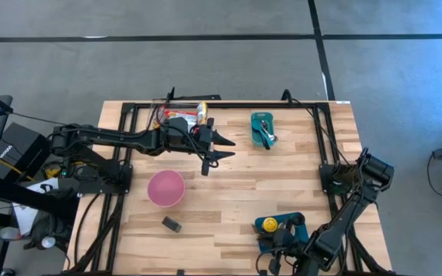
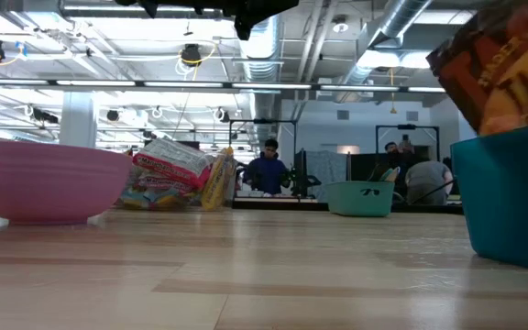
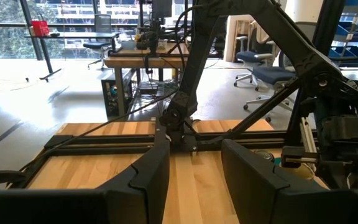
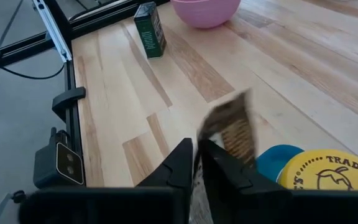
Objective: Pick & Place Food Item
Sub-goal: Put the orange seasoning pack into the blue bin
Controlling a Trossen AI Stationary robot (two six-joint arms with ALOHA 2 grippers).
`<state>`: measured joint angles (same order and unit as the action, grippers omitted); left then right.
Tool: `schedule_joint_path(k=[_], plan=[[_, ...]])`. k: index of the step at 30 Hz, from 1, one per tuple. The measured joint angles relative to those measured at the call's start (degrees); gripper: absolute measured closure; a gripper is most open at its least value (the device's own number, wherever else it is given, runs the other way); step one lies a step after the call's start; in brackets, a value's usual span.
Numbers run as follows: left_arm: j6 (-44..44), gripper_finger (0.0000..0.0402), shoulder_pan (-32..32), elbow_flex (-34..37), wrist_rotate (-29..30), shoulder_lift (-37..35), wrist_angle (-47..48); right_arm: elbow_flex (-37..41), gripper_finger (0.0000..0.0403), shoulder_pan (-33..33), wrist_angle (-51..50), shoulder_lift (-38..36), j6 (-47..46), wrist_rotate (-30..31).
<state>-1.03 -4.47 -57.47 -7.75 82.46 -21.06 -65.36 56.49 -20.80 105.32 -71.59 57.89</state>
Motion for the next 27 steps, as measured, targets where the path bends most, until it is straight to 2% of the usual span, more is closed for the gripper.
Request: schedule_joint_path(k=[7,27], plan=[[0.0,0.0262,0.0,0.0,0.0,0.0,0.0,0.0,0.0343,0.0,-0.1,0.0,0.0,0.0],[0.0,0.0262,0.0,0.0,0.0,0.0,0.0,0.0,0.034,0.5,-2.9,-2.5,0.0,-7.3]])
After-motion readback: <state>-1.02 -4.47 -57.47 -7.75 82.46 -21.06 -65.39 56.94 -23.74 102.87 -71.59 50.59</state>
